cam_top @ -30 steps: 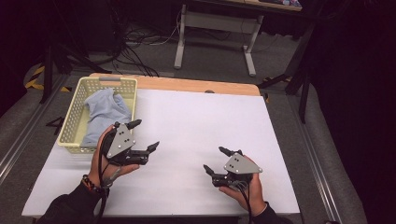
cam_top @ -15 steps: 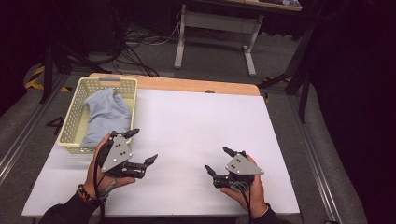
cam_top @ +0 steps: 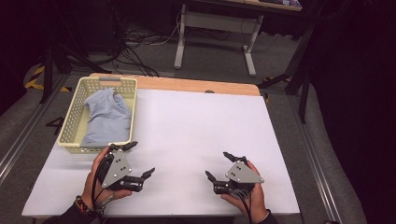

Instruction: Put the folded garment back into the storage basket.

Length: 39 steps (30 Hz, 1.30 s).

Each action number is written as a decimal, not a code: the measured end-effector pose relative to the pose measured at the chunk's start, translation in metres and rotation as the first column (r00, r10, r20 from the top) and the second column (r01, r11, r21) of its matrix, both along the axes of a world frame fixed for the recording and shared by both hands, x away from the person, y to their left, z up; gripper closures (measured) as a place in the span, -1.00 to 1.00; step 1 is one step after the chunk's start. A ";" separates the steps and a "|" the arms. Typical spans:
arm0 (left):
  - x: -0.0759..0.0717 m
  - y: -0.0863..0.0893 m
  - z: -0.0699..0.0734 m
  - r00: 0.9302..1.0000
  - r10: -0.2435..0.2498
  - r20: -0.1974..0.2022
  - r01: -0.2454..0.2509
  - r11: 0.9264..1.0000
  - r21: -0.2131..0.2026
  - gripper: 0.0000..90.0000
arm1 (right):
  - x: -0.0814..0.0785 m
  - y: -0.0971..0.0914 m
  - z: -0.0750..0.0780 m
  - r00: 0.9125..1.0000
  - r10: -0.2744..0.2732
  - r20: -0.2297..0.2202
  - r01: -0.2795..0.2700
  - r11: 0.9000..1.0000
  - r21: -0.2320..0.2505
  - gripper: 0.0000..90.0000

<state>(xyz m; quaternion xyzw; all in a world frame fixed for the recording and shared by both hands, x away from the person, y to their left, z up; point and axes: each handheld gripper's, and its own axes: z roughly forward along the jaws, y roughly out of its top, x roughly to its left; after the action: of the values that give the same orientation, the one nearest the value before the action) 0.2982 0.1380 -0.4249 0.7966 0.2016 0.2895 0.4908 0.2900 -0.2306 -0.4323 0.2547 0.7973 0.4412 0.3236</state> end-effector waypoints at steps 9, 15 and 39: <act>-0.006 0.013 -0.017 0.999 0.032 -0.028 -0.031 0.999 0.032 -0.80 | -0.006 -0.006 -0.008 1.000 0.002 -0.016 -0.002 1.000 0.012 -0.66; -0.013 0.023 -0.026 0.999 0.037 -0.038 -0.035 0.998 0.047 -0.80 | -0.008 -0.008 -0.011 1.000 -0.010 -0.028 0.010 1.000 0.013 -0.70; -0.015 0.027 -0.034 0.996 0.008 -0.088 -0.004 0.999 0.042 -0.86 | -0.010 -0.005 -0.016 1.000 0.000 -0.021 -0.001 1.000 -0.006 -0.76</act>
<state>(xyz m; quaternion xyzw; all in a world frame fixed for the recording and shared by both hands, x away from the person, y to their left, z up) 0.2831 0.1645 -0.4594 0.8180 0.2194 0.2598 0.4640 0.2798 -0.2359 -0.4484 0.2581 0.8020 0.4363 0.3158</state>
